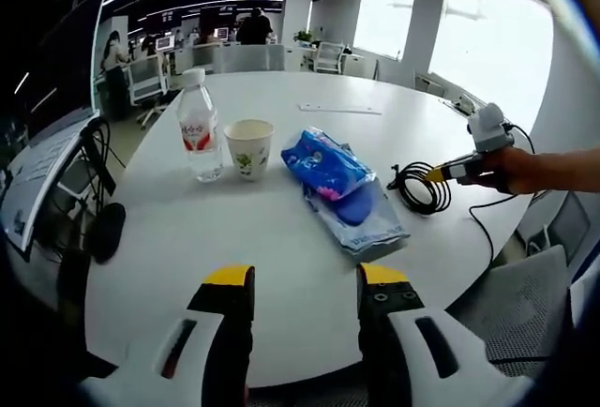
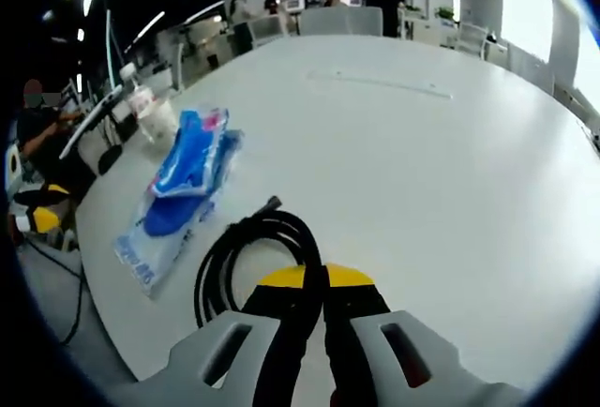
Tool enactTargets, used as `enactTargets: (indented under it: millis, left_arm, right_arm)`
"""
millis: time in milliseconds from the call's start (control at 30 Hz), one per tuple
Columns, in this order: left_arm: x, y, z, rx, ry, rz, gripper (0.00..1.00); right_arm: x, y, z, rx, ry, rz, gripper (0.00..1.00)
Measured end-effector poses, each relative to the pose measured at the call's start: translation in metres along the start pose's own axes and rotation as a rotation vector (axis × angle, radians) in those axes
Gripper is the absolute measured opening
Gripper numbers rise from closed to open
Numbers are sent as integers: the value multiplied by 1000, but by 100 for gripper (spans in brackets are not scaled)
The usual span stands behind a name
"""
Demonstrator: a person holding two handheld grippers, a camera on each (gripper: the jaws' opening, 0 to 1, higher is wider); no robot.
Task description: Arrange the tabletop items into an orderly group along one side of the table until the central work area is clear of visible clutter.
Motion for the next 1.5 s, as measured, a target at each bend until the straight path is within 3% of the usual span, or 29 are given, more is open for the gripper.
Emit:
enactTargets:
  millis: [467, 600, 1000, 1500]
  left_arm:
    - [0, 1, -6, 4, -12, 3, 43]
    - [0, 0, -7, 4, -13, 10, 43]
    - [7, -4, -7, 30, -1, 13, 43]
    - [9, -1, -10, 36, 22, 43, 44]
  right_arm:
    - [8, 2, 5, -16, 18, 9, 6]
    - [12, 2, 5, -29, 28, -23, 11]
    - [0, -4, -20, 24, 42, -23, 17]
    - [-14, -2, -27, 28, 36, -29, 16]
Point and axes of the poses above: the point that each gripper's makers call its tool centre point, and the gripper's own axes: z roughly forward along the fingers, x roughly to its right, y roughly out of its underside, the point moved 10 cm from there along -z, roughly backward along the fingers, and after that the axes turned 1 degree about -y, right-handed, at the moved point
